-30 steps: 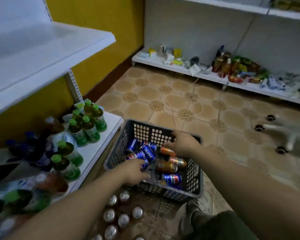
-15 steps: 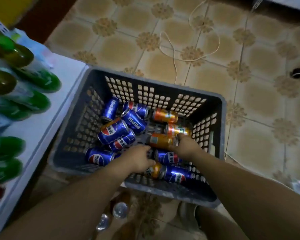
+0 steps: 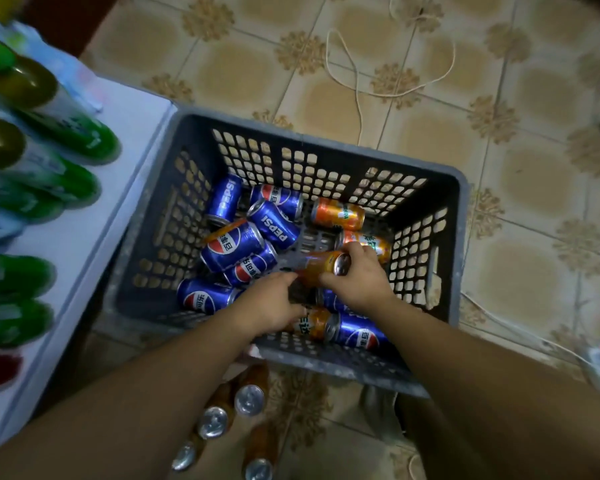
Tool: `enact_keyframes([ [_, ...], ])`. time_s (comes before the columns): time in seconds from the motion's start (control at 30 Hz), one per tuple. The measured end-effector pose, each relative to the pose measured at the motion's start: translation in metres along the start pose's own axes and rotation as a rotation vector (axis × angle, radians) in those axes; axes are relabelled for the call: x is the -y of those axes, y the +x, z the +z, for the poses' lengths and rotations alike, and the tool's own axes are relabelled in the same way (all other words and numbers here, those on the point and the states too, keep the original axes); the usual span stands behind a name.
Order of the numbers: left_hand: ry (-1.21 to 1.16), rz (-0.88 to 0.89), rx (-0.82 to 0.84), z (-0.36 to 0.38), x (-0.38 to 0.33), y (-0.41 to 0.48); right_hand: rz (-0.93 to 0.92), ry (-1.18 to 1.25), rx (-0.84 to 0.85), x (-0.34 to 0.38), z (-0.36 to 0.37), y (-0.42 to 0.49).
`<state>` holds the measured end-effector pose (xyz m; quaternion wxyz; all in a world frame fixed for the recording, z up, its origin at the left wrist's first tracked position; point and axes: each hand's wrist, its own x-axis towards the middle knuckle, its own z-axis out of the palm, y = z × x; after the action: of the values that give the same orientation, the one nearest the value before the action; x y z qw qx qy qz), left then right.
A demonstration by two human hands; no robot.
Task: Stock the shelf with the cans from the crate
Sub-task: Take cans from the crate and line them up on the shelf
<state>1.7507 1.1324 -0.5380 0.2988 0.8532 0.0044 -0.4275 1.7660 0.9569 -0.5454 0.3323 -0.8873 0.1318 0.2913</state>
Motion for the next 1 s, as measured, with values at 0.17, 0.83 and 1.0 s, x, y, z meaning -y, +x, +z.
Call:
enact_keyframes([
  [0.17, -0.058, 0.119, -0.268, -0.033, -0.018, -0.087, -0.15, 0.275, -0.075, 0.071, -0.047, -0.084],
  [0.83, -1.307, 0.594, -0.417, -0.128, 0.029, -0.544, -0.866, 0.434, 0.407, 0.372, -0.058, -0.44],
  [1.0, -1.282, 0.574, -0.679, -0.117, 0.068, -0.617, -0.993, 0.384, 0.418, 0.418, -0.012, -0.499],
])
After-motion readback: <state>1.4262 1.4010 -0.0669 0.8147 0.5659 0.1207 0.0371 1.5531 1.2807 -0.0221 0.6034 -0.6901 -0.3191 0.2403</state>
